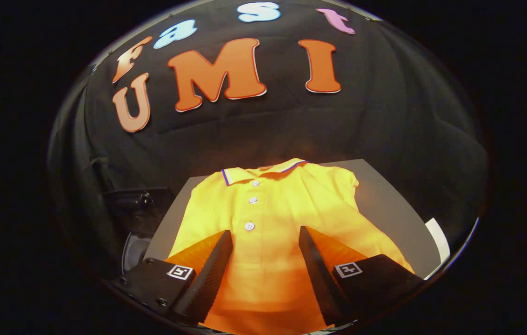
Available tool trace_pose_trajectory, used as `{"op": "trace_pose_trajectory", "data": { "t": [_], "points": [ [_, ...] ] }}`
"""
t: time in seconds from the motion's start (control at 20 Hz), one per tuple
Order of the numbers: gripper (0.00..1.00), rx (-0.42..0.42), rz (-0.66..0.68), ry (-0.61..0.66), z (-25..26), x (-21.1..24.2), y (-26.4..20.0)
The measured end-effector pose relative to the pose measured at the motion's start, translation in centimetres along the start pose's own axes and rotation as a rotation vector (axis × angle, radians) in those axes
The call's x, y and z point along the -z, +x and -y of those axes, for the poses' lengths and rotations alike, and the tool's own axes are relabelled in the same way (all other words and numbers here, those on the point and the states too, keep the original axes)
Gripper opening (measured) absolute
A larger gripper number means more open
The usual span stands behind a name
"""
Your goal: Put the clothes into the washing machine and then close the washing machine lid.
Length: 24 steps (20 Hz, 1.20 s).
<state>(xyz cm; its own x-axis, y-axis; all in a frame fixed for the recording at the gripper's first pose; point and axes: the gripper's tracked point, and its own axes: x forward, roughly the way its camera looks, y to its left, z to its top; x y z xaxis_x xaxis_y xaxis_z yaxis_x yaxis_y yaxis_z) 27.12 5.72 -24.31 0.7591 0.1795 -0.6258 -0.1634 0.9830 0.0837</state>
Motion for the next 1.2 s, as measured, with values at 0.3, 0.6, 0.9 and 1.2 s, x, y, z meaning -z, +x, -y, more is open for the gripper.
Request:
{"op": "trace_pose_trajectory", "data": {
  "t": [0.3,0.6,0.9,1.2],
  "points": [
    [0.45,-0.036,-0.016,0.035,-1.0,0.6,-0.2],
    [0.11,-0.039,0.113,0.135,-1.4,0.4,-1.3],
    [0.08,-0.172,0.283,0.12,-4.7,-0.2,-7.6],
    [0.08,-0.357,0.378,0.093,-12.1,-3.1,-13.9]
  ]
}}
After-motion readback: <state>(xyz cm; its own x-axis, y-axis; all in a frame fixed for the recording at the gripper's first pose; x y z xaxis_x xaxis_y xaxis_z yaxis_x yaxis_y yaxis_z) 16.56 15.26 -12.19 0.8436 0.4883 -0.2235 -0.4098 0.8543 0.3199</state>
